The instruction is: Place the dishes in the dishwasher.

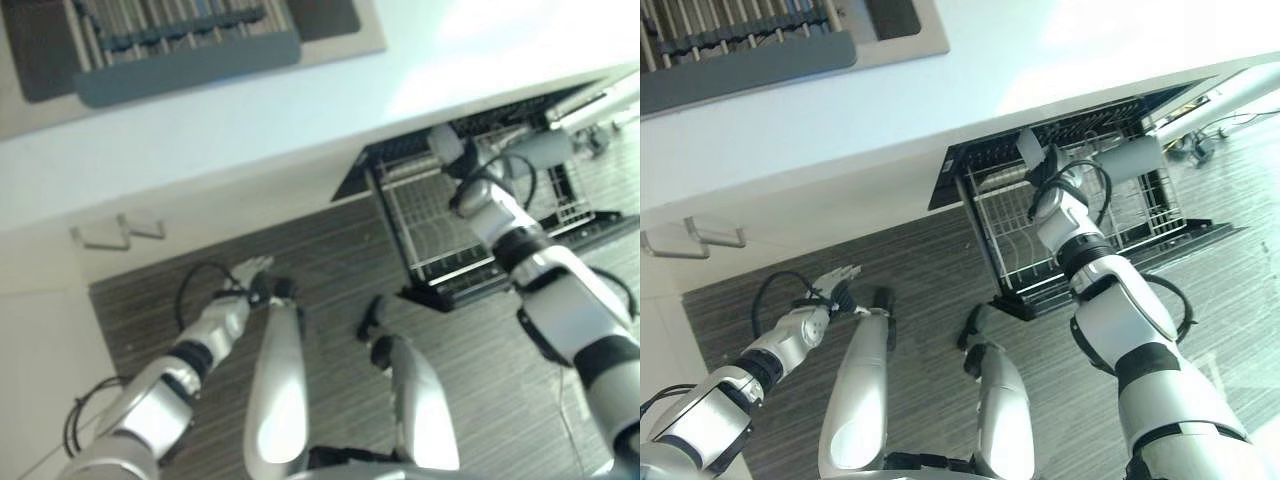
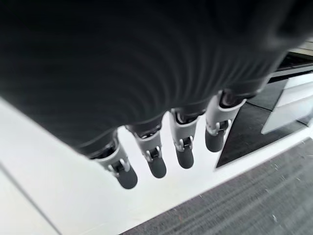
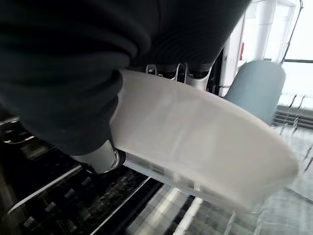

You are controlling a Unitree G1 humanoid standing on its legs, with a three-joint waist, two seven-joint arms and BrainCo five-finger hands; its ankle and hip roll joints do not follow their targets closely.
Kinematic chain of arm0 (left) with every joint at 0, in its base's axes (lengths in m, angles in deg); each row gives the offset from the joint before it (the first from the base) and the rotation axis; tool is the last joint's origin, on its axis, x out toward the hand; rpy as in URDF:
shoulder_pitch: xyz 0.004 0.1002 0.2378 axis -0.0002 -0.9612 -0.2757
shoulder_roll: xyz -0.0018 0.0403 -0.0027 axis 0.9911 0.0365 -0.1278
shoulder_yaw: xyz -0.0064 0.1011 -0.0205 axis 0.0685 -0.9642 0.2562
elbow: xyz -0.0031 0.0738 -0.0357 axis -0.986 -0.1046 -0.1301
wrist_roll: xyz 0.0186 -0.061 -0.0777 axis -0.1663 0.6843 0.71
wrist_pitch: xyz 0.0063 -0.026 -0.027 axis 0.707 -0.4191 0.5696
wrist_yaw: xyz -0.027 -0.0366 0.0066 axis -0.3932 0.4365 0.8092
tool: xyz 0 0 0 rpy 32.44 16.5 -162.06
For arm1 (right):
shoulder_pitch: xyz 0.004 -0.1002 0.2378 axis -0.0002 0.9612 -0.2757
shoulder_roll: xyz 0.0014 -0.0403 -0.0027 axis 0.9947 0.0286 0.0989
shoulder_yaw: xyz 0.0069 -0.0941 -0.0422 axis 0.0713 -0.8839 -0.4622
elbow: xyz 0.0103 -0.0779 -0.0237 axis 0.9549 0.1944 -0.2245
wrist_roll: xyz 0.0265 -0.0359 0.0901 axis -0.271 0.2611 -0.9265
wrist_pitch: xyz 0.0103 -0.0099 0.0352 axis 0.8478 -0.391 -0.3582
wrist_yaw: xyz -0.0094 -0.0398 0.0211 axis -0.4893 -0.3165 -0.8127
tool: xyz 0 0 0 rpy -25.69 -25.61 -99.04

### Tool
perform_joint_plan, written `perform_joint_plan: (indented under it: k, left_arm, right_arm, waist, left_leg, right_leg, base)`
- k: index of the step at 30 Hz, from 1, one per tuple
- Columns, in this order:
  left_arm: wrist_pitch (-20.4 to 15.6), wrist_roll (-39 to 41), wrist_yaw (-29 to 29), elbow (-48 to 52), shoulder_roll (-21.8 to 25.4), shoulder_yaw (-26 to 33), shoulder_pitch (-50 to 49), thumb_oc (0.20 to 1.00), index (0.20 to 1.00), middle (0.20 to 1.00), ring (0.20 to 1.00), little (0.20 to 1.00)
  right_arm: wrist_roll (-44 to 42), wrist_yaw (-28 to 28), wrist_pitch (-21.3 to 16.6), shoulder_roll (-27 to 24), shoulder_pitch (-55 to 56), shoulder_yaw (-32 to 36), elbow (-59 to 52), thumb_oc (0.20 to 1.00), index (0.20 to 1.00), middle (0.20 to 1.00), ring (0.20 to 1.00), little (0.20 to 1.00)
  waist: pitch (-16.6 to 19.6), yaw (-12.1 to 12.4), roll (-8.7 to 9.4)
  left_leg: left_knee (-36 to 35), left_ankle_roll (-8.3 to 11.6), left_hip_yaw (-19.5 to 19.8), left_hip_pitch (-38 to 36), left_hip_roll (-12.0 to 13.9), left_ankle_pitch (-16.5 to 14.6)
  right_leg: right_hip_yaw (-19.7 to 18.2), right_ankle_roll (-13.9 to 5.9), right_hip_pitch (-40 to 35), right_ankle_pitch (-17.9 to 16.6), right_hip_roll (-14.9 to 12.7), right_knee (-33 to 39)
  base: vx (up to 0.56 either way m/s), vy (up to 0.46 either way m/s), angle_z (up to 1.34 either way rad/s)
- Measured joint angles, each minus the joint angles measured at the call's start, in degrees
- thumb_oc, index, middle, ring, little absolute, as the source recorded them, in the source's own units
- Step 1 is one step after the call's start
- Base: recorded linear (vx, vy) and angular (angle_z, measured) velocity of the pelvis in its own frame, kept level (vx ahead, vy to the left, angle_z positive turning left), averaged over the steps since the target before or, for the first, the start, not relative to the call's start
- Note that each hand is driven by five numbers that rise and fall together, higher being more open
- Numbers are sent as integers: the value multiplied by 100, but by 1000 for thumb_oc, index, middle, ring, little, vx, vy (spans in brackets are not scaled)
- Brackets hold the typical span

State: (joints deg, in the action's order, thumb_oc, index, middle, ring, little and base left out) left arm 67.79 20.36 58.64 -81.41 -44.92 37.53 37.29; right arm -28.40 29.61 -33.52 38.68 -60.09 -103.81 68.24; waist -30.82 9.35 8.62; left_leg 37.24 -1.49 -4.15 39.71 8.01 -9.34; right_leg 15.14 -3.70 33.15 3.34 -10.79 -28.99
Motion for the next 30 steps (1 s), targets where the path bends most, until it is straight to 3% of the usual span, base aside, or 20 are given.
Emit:
perform_joint_plan:
  k: [2,3,6,10,16,23,24,25,30]
  left_arm:
    - [-71,217,274,-19,-154,209,-263,1000,1000,1000,1000,1000]
    - [-94,281,398,-37,-263,232,-315,1000,1000,1000,1000,1000]
    - [-265,283,547,-77,-417,207,-403,1000,1000,1000,1000,1000]
    - [-452,284,679,-91,-487,98,-379,1000,1000,1000,1000,1000]
    - [-758,436,1050,-220,-714,97,-265,1000,1000,1000,1000,1000]
    - [-819,669,1223,-78,-705,-127,-288,1000,1000,1000,1000,1000]
    - [-819,686,1247,-66,-705,-128,-291,1000,1000,1000,1000,1000]
    - [-819,699,1251,-51,-698,-127,-294,1000,1000,1000,1000,1000]
    - [-816,842,1352,244,-658,-303,-368,1000,1000,1000,1000,1000]
  right_arm:
    - [271,223,54,-85,-10,0,-2,200,200,200,200,200]
    - [411,288,54,-189,-9,-31,-1,200,200,200,200,200]
    - [697,383,51,-269,29,-281,-3,200,200,200,200,200]
    - [818,667,59,-255,50,-314,-155,200,200,200,200,200]
    - [1439,1673,282,-323,64,-405,-208,200,200,200,200,200]
    - [1955,1621,517,-411,130,-723,-216,200,200,200,200,200]
    - [2094,1591,589,-414,77,-739,-209,300,300,300,300,300]
    - [2116,1558,613,-419,51,-743,-203,1000,1000,1000,1000,1000]
    - [1971,1184,755,-449,260,-721,0,1000,1000,1000,1000,1000]
  waist:
    - [-25,64,-111]
    - [-33,61,-296]
    - [-47,55,-454]
    - [-42,45,-475]
    - [-67,48,-587]
    - [-49,22,-626]
    - [-51,23,-631]
    - [-51,20,-636]
    - [-60,32,-721]
  left_leg:
    - [65,11,-86,172,-24,6]
    - [51,23,-13,259,-77,13]
    - [-164,59,46,231,-169,138]
    - [-219,96,56,250,-181,208]
    - [-33,93,51,719,-207,204]
    - [-102,73,55,835,-233,224]
    - [-108,92,55,880,-234,264]
    - [-108,103,49,900,-235,271]
    - [-125,85,42,1006,-293,297]
  right_leg:
    - [-54,107,282,516,75,-593]
    - [-46,101,321,496,81,-465]
    - [-53,100,333,344,114,-252]
    - [-26,193,364,374,102,-331]
    - [-54,207,912,437,13,-661]
    - [-61,282,1089,506,-64,-701]
    - [-58,286,1133,501,-64,-704]
    - [-55,286,1152,501,-65,-704]
    - [-49,264,1243,489,-77,-718]
  base:
    - [-27,66,-7]
    - [-9,45,-15]
    - [-4,21,-15]
    - [6,1,8]
    - [4,19,2]
    - [-5,-3,2]
    - [-15,22,3]
    - [-14,34,2]
    - [-16,3,3]
